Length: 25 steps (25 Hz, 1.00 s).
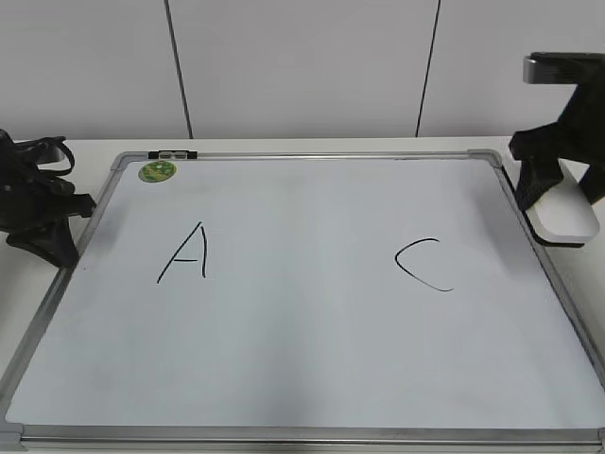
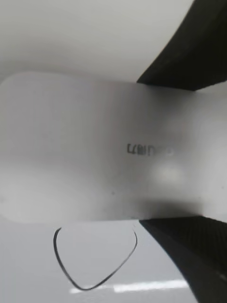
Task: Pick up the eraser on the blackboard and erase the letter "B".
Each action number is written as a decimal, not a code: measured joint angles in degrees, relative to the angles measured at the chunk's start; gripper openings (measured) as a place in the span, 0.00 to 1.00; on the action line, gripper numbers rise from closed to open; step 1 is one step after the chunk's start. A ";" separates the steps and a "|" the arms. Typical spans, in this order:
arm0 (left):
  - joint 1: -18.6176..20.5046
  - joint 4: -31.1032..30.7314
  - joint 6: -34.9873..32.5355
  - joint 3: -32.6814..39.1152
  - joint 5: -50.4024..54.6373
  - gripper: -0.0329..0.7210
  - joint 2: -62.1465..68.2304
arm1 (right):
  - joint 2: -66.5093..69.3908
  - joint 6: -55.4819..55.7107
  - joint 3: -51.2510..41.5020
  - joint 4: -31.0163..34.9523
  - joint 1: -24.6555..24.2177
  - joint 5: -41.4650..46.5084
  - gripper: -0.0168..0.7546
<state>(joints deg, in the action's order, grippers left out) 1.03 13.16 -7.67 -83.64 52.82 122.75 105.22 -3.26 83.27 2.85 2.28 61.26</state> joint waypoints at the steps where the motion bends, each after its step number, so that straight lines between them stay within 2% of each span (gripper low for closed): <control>1: 0.00 0.00 0.00 0.00 0.04 0.06 0.00 | 0.00 0.00 -1.14 0.41 -0.82 -1.02 0.72; 6: 0.00 0.00 0.00 0.00 0.04 0.06 0.00 | 0.00 -0.57 -5.49 1.19 -1.60 -5.89 0.72; 11: 0.00 0.00 0.00 0.00 0.04 0.06 0.00 | 0.62 -0.67 -5.83 1.06 -1.60 -9.00 0.72; 25: 0.00 0.00 0.00 0.00 0.13 0.06 0.00 | 5.90 -0.80 -5.96 0.31 -1.60 -11.94 0.72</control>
<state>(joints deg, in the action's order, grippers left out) 1.03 13.16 -7.67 -83.64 52.95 122.75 111.12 -4.06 77.31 3.16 0.68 49.32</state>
